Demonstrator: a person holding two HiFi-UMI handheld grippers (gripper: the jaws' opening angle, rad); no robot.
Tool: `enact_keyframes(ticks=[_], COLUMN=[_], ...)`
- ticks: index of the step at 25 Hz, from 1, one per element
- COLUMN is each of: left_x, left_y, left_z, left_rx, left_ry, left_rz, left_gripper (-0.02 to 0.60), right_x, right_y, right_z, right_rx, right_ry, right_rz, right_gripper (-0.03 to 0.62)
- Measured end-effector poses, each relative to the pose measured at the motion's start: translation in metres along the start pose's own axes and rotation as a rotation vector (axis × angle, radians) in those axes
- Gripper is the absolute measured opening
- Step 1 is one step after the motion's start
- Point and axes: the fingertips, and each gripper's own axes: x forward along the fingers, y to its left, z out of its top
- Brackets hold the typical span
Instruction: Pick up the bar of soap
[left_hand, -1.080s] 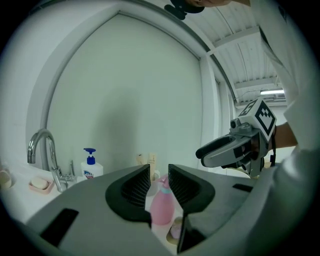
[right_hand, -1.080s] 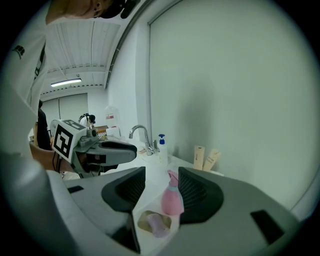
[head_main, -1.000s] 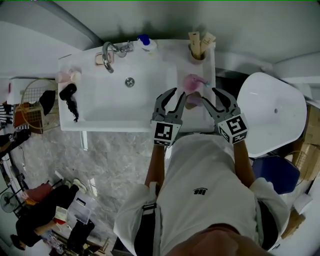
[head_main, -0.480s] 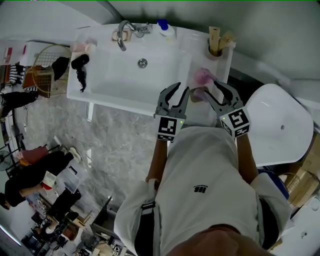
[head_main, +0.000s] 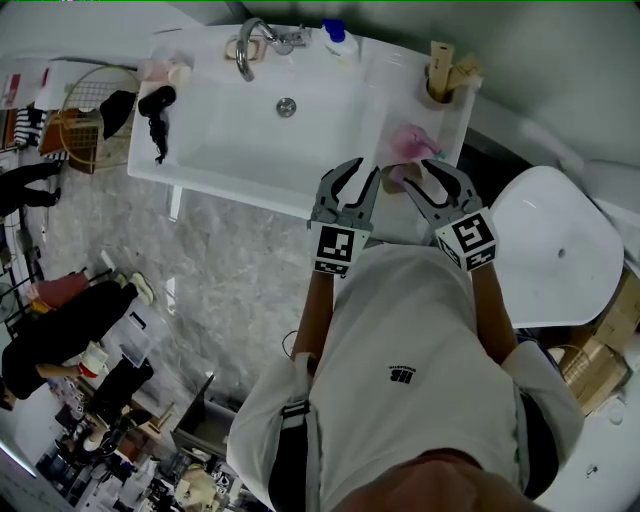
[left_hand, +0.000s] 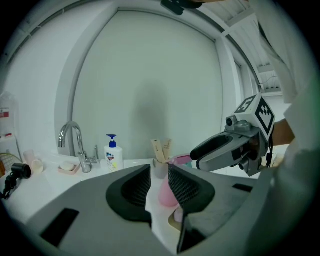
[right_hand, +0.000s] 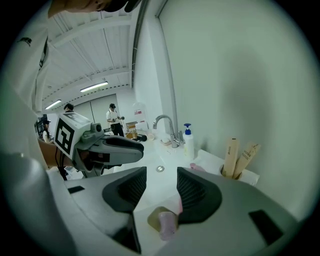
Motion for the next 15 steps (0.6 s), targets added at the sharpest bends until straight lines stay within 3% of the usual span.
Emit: enact_keyframes(ticks=[15], left_x=[0.013], left_y=[0.0], left_z=[-0.037], left_rx=[-0.022], left_ry=[0.076], left_rz=[-0.049], left_gripper=[0.112], right_x=[0.03], right_y=[0.005], right_z=[-0.05], right_rx=[0.017], right_ry=[0.163], right_rz=[0.038], right_gripper=[0.202])
